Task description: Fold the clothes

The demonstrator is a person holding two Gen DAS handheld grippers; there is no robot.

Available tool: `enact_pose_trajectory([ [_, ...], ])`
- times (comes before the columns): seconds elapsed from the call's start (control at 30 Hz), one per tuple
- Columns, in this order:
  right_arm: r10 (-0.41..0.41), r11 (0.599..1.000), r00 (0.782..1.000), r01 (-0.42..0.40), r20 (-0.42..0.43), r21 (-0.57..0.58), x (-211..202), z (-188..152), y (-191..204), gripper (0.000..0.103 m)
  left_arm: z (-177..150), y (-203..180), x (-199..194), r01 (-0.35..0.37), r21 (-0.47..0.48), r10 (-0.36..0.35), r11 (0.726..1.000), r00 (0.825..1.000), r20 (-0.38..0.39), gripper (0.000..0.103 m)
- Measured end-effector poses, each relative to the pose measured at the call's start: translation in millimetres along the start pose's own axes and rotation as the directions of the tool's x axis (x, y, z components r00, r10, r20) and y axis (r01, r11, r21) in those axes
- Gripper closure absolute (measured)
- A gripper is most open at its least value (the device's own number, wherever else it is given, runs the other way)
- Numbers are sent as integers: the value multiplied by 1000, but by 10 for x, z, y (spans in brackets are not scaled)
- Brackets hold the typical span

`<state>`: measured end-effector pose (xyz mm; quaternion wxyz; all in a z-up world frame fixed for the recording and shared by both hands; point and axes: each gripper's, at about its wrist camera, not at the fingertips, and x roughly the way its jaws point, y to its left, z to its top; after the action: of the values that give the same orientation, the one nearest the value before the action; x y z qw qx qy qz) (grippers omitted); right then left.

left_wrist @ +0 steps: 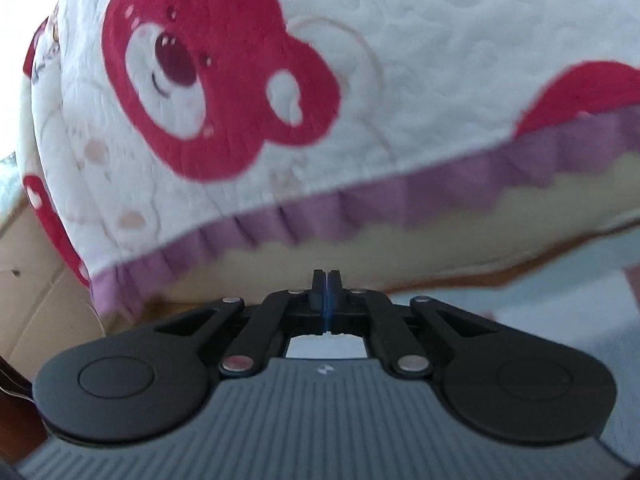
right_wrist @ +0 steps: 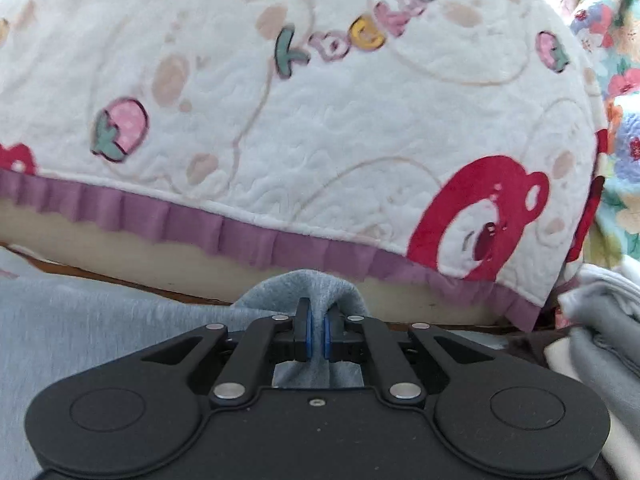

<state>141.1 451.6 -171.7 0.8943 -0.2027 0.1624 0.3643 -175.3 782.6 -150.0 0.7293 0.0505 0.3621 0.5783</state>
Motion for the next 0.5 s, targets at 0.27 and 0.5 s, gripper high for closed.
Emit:
enact_pose_trajectory([
  [0.27, 175, 985, 959, -168, -223, 49, 222, -109, -329, 38, -82, 8, 85, 235, -114, -241, 965, 970, -39, 53],
  [0.5, 173, 970, 916, -94, -363, 226, 263, -498, -1308, 37, -731, 536, 297, 373, -183, -401, 910, 904, -147, 33],
])
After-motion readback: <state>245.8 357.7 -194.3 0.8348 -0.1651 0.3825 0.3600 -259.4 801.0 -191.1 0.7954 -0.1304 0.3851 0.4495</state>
